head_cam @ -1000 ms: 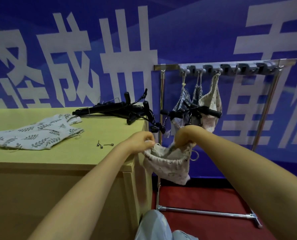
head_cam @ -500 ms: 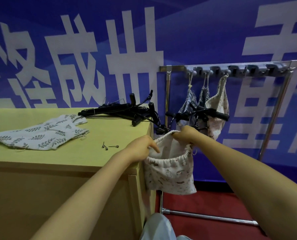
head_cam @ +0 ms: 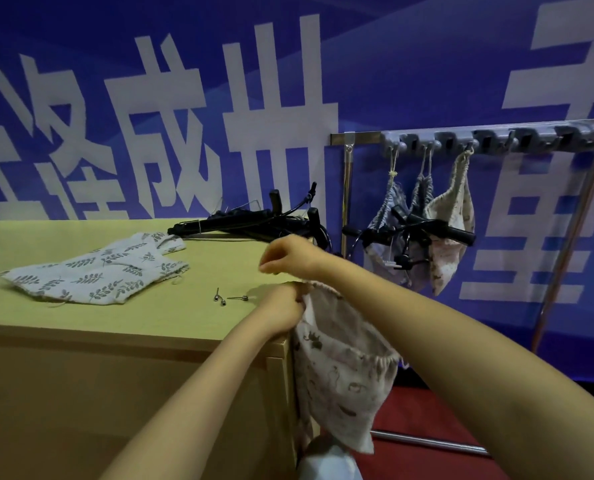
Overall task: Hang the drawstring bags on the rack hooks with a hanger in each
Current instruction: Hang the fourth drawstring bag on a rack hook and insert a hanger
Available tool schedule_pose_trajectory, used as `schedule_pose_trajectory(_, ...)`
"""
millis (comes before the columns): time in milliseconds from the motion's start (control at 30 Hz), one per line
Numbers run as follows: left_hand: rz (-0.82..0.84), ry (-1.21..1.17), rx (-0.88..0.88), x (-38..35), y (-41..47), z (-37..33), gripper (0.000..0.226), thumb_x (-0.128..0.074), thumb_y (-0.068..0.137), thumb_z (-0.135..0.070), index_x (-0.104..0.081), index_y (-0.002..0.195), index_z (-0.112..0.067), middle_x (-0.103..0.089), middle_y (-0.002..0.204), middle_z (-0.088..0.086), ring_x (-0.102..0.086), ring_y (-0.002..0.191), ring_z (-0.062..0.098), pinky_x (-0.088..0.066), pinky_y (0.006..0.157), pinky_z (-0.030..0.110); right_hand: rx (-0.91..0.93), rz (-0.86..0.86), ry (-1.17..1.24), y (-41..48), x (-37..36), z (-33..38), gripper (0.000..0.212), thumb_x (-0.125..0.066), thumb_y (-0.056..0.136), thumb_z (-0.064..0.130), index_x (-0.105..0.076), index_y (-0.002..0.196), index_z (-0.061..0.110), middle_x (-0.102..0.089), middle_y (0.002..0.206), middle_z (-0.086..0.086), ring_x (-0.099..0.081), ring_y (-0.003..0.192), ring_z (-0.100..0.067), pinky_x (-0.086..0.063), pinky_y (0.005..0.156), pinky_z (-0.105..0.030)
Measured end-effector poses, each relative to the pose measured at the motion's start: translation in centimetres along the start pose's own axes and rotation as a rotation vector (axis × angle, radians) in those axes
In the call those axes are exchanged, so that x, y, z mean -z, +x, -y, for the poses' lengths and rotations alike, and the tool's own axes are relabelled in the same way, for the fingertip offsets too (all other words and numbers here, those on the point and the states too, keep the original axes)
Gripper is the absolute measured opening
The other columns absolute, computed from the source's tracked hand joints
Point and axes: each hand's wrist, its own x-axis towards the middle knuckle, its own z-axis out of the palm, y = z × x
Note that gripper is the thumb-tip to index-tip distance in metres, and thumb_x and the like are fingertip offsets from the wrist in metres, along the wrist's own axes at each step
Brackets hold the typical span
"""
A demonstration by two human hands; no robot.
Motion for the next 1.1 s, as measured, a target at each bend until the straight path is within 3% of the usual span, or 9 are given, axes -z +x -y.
schedule_pose_trajectory(167,0.074,-0.269,0.104,1.3,-0.2,1.1,0.027,-0.041,0.096,-0.01,-0.058,0.113,-0.021,-0.052,0.063,0.002,-0.041,0.04,0.01,-0.034,0.04,0.023,-0.077,0.137,-0.093,2.7,-2.4,0.7,0.017,-0.068,0.085,0.021,-0.068,0.097,0.01,-0.065,0.095,-0.002,-0.058,0.088,-0.016,-0.045,0.077,-0.028)
schedule_pose_trajectory(367,0.106,-0.356,0.084,1.5,-0.2,1.8,0.023,-0.046,0.095,-0.01,-0.057,0.116,-0.009,-0.058,0.068,0.008,-0.05,0.045,0.016,-0.044,0.045,0.027,-0.179,0.268,-0.331,4.4,-2.7,1.2,0.032,-0.064,0.087,0.023,-0.066,0.111,0.002,-0.066,0.114,-0.014,-0.062,0.096,-0.024,-0.052,0.087,-0.034)
schedule_pose_trajectory(500,0.089,-0.337,0.057,1.7,-0.7,1.9,0.021,-0.047,0.096,-0.012,-0.059,0.113,-0.008,-0.066,0.084,0.019,-0.057,0.056,0.02,-0.047,0.054,0.027,-0.197,0.264,-0.288,5.0,-3.6,0.9,0.03,-0.068,0.084,0.022,-0.067,0.109,0.006,-0.065,0.104,-0.007,-0.059,0.097,-0.023,-0.049,0.078,-0.033)
schedule_pose_trajectory(633,0.102,-0.323,0.043,1.7,-0.5,1.9,0.014,-0.045,0.096,-0.012,-0.059,0.096,-0.016,-0.06,0.07,0.017,-0.05,0.041,0.012,-0.043,0.049,0.025,-0.147,0.272,-0.237,5.0,-3.5,0.7,0.027,-0.07,0.082,0.019,-0.067,0.107,0.009,-0.058,0.099,-0.002,-0.052,0.092,-0.017,-0.041,0.074,-0.029)
schedule_pose_trajectory(767,0.098,-0.328,0.052,1.7,-0.5,1.9,0.021,-0.044,0.095,-0.008,-0.058,0.085,-0.021,-0.057,0.061,0.006,-0.048,0.039,0.01,-0.041,0.042,0.02,-0.119,0.27,-0.229,5.1,-3.6,0.6,0.024,-0.07,0.083,0.016,-0.067,0.106,0.008,-0.057,0.098,-0.002,-0.051,0.09,-0.016,-0.041,0.065,-0.025)
schedule_pose_trajectory(833,0.086,-0.332,0.049,1.7,-0.7,1.8,0.022,-0.044,0.095,-0.006,-0.057,0.083,-0.02,-0.058,0.064,0.004,-0.049,0.043,0.01,-0.041,0.04,0.017,-0.104,0.267,-0.236,5.4,-3.8,0.5,0.024,-0.07,0.082,0.015,-0.067,0.105,0.008,-0.057,0.097,-0.001,-0.051,0.089,-0.016,-0.039,0.056,-0.021)
schedule_pose_trajectory(933,0.08,-0.348,0.052,1.6,-0.7,1.8,0.016,-0.044,0.095,-0.006,-0.06,0.096,-0.012,-0.063,0.075,0.008,-0.058,0.06,0.021,-0.047,0.047,0.019,-0.112,0.248,-0.242,5.9,-4.2,0.5,0.029,-0.074,0.079,0.02,-0.065,0.105,0.009,-0.058,0.097,-0.002,-0.052,0.089,-0.018,-0.044,0.063,-0.024)
schedule_pose_trajectory(1033,0.068,-0.36,0.054,1.7,-0.7,1.9,0.02,-0.046,0.095,-0.008,-0.062,0.105,-0.011,-0.069,0.095,0.021,-0.065,0.087,0.043,-0.056,0.072,0.042,-0.124,0.236,-0.258,6.4,-4.5,0.4,0.038,-0.076,0.077,0.028,-0.064,0.108,0.008,-0.058,0.099,-0.004,-0.054,0.091,-0.02,-0.046,0.078,-0.032)
schedule_pose_trajectory(1100,0.073,-0.371,0.042,1.6,-0.7,1.8,0.018,-0.046,0.094,-0.007,-0.061,0.098,-0.016,-0.068,0.1,0.023,-0.064,0.091,0.046,-0.054,0.073,0.046,-0.126,0.228,-0.256,6.5,-4.6,0.3,0.043,-0.077,0.076,0.03,-0.062,0.11,0.007,-0.058,0.1,-0.005,-0.054,0.091,-0.021,-0.045,0.075,-0.032)
